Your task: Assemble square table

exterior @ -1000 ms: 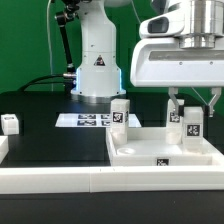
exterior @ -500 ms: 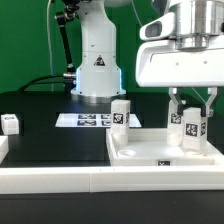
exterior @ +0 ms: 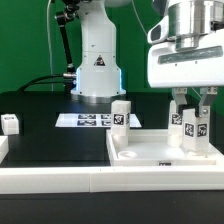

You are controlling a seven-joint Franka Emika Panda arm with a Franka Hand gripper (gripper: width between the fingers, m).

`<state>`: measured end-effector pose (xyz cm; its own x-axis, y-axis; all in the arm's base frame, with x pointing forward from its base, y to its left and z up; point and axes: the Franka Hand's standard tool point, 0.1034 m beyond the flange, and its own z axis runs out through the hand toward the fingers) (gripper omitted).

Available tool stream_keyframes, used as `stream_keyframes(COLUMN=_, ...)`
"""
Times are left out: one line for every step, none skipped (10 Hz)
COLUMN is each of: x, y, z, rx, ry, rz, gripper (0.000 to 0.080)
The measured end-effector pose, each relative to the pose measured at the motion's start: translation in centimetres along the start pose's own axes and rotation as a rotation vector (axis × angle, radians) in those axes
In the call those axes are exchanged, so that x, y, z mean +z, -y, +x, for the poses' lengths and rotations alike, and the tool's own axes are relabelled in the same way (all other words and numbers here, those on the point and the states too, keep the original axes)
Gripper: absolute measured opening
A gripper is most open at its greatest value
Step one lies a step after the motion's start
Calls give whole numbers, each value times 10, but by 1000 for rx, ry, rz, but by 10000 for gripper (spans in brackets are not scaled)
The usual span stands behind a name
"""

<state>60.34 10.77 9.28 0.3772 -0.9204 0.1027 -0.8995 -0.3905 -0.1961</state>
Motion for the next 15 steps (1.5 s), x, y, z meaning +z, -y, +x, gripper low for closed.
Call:
stream_keyframes(x=1, y=-1, z=4, rx=53, ry=2, rz=1, gripper=290)
stream_keyframes(x=1, y=-1, z=3, rx=75, ry=3, rz=2, gripper=290)
stream_keyframes(x=1, y=-1, z=3, rx=70, ry=3, rz=2, gripper=348)
stream_keyframes(x=1, y=-1, z=3, rx=68, ry=2, rz=1, gripper=348)
stream_keyframes(x=2, y=-2, z=3, rx=65, ry=2, rz=0, gripper=532)
stream_keyframes(x=2, y=-2, z=3, rx=18, ry=1, rz=-1, gripper=532)
stream_keyframes(x=2, y=-1, z=3, rx=-18, ry=1, rz=-3, gripper=625)
stream_keyframes(x=1, y=0, z=2, rx=-104, ry=1, rz=-3, gripper=643)
stream_keyframes(x=2, y=0, z=0, rx=-219, ry=-2, rz=-6, gripper=643)
stream_keyframes(x=2, y=0, z=-1, rx=-323, ry=-3, rz=-7, gripper=649)
stream_keyframes(x=2, y=1, z=0, rx=-406, ry=-4, rz=-6, gripper=649)
stream_keyframes(x=2, y=0, z=1, rx=-460, ry=-5, rz=-6, gripper=649)
stream_keyframes(x=2, y=1, z=0, rx=-500, ry=-7, rz=-7, gripper=649)
stream_keyframes(x=2, y=1, z=1, rx=-562, ry=-8, rz=-9, gripper=649)
stream_keyframes(x=2, y=0, z=1, rx=-611, ry=-8, rz=-10, gripper=649)
